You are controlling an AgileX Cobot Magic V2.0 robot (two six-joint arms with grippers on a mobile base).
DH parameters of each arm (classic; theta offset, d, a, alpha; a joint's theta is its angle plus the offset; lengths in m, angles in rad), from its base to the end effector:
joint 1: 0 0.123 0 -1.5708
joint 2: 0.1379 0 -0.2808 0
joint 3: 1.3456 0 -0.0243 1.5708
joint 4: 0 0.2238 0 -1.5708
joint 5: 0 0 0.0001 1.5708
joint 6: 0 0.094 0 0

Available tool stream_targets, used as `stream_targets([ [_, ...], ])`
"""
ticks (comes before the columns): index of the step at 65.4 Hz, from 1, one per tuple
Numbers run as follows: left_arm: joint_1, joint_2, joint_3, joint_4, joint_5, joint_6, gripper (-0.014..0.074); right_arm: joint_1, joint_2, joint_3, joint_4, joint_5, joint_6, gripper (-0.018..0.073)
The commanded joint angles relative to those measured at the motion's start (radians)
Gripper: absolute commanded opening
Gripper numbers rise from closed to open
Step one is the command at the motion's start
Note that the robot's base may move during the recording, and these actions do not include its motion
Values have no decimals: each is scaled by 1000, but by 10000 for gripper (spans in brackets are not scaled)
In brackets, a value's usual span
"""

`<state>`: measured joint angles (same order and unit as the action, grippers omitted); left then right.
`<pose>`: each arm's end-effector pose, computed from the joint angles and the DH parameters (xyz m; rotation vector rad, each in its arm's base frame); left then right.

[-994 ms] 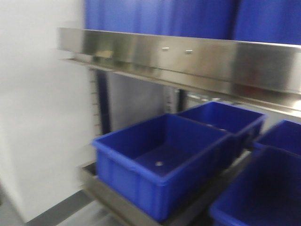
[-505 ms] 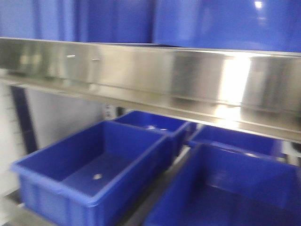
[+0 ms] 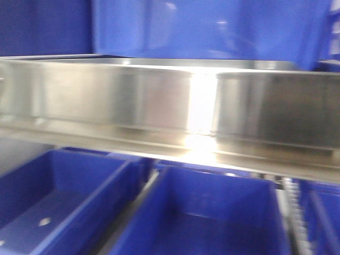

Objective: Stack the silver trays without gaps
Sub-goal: 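Drive up to the shelf holding the other silver tray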

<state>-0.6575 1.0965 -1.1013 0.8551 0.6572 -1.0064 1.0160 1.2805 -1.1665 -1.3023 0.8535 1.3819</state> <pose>0.1891 -0.0912 0.4021 0.0577 1.9055 -0.1596 0.1861 0.1705 0.3984 -0.1847 1.7816 0.1048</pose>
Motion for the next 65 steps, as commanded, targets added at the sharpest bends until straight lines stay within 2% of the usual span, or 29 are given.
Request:
stream_targets([
  [1,-5,-4,-8,14,-47,2,-16,3,-8,-7,-46,-77,-12,-75],
  [65,-5,-4,-8,14,-47,2,-16,3,-8,-7,-46,-123,-12,-75],
])
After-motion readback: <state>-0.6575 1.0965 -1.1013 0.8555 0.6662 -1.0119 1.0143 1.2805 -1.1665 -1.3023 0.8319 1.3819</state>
